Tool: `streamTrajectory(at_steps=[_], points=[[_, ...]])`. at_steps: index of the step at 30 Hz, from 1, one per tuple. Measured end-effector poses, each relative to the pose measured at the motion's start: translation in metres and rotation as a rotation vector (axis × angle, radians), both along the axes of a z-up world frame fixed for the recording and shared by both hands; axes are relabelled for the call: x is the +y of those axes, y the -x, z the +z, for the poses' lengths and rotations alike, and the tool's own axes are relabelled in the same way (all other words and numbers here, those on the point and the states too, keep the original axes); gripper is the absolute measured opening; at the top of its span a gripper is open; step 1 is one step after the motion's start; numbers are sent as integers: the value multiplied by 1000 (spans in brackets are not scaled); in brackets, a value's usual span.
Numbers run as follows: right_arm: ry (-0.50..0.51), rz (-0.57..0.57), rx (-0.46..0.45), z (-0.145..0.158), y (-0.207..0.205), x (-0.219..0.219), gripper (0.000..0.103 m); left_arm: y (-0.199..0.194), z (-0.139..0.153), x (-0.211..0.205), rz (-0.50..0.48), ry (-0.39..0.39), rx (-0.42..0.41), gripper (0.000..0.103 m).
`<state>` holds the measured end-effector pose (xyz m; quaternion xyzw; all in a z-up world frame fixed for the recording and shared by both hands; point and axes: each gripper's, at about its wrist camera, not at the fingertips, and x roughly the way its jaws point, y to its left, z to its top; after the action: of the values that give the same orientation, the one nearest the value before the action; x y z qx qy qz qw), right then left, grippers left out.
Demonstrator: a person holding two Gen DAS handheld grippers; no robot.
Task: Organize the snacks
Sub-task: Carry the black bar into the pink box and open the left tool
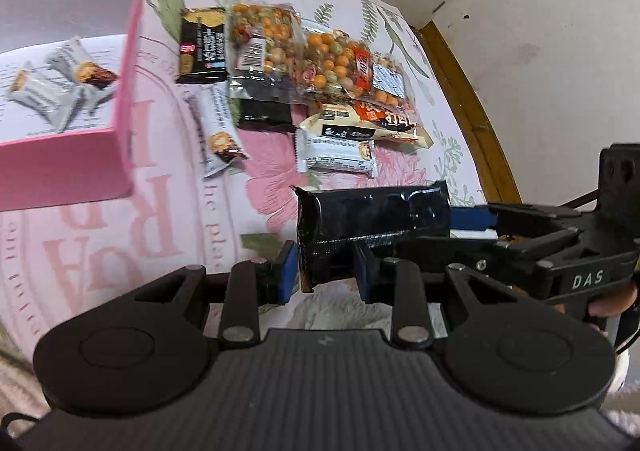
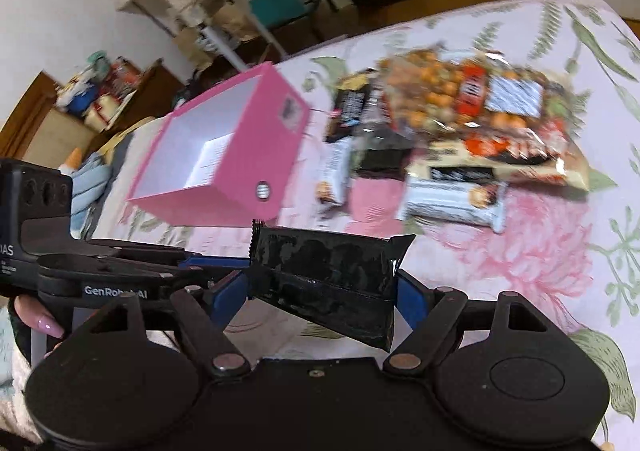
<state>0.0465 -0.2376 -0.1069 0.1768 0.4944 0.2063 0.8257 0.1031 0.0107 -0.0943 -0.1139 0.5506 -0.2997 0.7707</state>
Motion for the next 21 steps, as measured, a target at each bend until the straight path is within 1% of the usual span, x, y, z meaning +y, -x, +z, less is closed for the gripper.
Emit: streamTrajectory(at_steps=[2,7,10,14,17,20,21], points=[[10,28,-13,8,-1,10,81,3,6,8,8,-12,-10,27],[70,101,-44,27,-13,38,66,6,29,33,41,-59,-70,28],[87,143,-60,38,-26,57,65,5,45,49,61,-92,-120,28],[103,187,-104,49,-45,87,65,-6,60,71,105,-144,-159,28],[95,210,-126,51,-66,111,67,-24,61,93,152,-171,-152,28],[84,226,-143,46,-92,135,67,-46,58,115,212,-190,-145,28],[84,231,-145,44,-101,142,66,-55,57,122,222,-201,-153,28]])
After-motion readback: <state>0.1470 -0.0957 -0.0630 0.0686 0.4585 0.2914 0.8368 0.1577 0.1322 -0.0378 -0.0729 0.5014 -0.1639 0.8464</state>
